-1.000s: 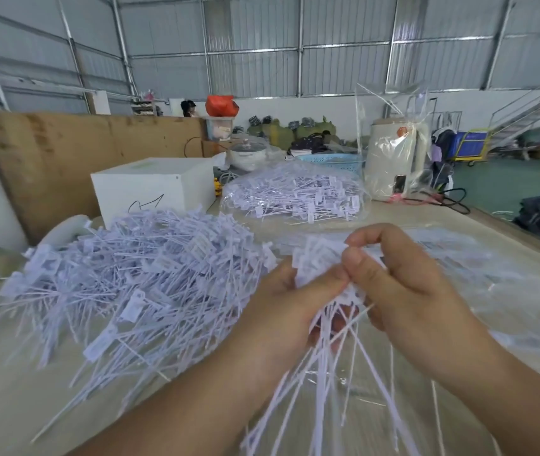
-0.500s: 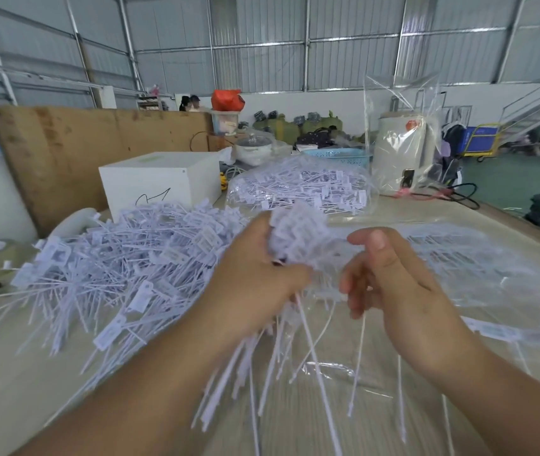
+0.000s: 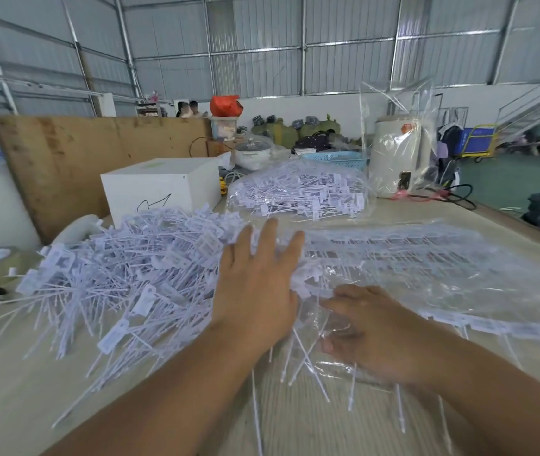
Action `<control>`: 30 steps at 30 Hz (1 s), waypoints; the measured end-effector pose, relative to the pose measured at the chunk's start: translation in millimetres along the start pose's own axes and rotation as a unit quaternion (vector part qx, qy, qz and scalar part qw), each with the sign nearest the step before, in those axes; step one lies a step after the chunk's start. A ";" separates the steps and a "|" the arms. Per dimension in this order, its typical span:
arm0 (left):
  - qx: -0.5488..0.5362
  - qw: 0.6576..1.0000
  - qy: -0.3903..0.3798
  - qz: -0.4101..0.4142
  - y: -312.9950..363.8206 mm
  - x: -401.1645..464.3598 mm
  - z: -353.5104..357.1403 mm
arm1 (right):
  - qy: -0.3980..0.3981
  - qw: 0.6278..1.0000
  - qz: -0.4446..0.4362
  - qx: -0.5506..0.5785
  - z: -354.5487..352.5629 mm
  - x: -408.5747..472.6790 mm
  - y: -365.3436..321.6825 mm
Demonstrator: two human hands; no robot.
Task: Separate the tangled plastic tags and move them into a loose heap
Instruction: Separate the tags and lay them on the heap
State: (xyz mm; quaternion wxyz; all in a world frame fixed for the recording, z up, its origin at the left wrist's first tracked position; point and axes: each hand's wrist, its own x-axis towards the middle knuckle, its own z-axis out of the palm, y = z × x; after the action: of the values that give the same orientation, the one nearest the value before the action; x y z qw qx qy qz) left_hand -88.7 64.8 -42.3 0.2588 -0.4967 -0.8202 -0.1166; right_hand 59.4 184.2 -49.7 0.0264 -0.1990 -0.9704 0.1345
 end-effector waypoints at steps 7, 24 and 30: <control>-0.023 0.995 -0.097 0.013 -6.3 3.0 19.0 | 0.016 0.999 -0.031 0.022 -6.6 -2.7 1.3; 0.053 0.983 -0.146 -0.100 -13.8 3.0 22.0 | 0.216 0.970 -0.069 0.081 -33.9 -21.7 -10.0; -0.017 0.996 -0.048 -0.071 -5.1 -0.4 6.2 | 0.238 0.946 -0.151 0.159 -20.0 -19.7 -25.9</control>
State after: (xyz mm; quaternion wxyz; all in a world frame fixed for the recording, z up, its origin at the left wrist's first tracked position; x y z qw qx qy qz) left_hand -94.8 64.8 -47.4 0.2018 -0.4463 -0.8629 -0.1244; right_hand 69.9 158.5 -23.4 0.3076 -0.0697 -0.9206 0.2304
